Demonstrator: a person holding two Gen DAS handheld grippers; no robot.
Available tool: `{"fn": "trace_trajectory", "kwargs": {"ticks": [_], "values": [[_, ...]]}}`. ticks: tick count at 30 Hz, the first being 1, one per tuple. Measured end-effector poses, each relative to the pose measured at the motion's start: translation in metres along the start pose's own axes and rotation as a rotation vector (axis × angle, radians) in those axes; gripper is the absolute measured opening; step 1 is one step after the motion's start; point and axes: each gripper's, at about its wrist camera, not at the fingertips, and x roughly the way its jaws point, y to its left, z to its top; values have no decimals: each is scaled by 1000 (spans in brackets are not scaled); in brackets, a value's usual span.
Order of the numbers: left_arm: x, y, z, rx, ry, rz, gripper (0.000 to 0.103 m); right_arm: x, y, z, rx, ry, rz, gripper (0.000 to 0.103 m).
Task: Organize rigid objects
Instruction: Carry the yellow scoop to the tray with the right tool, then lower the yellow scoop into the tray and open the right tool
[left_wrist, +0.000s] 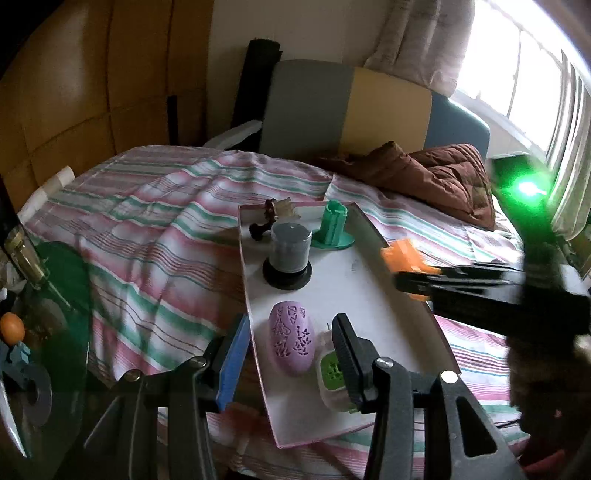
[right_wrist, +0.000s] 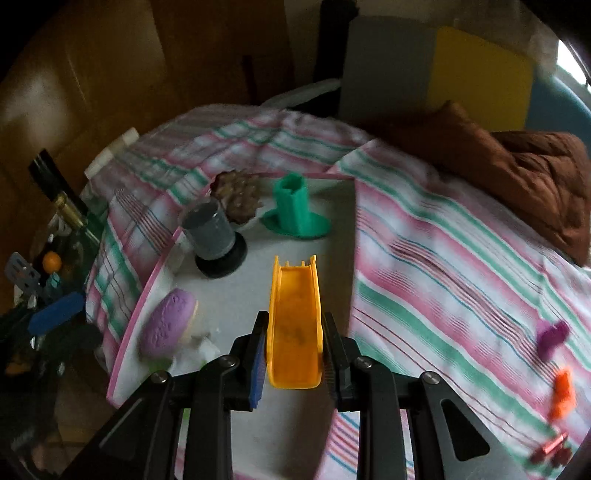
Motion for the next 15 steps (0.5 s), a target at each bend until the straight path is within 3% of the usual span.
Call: {"fn": "trace_trajectory", "kwargs": {"ticks": [7,15], "values": [[6,7,-1,-13,16,10,47,49,18,22,-60,71,-32,27],[9,13,-1,-23,22,28,47,71,18,30,-61,88,-77,30]]}}
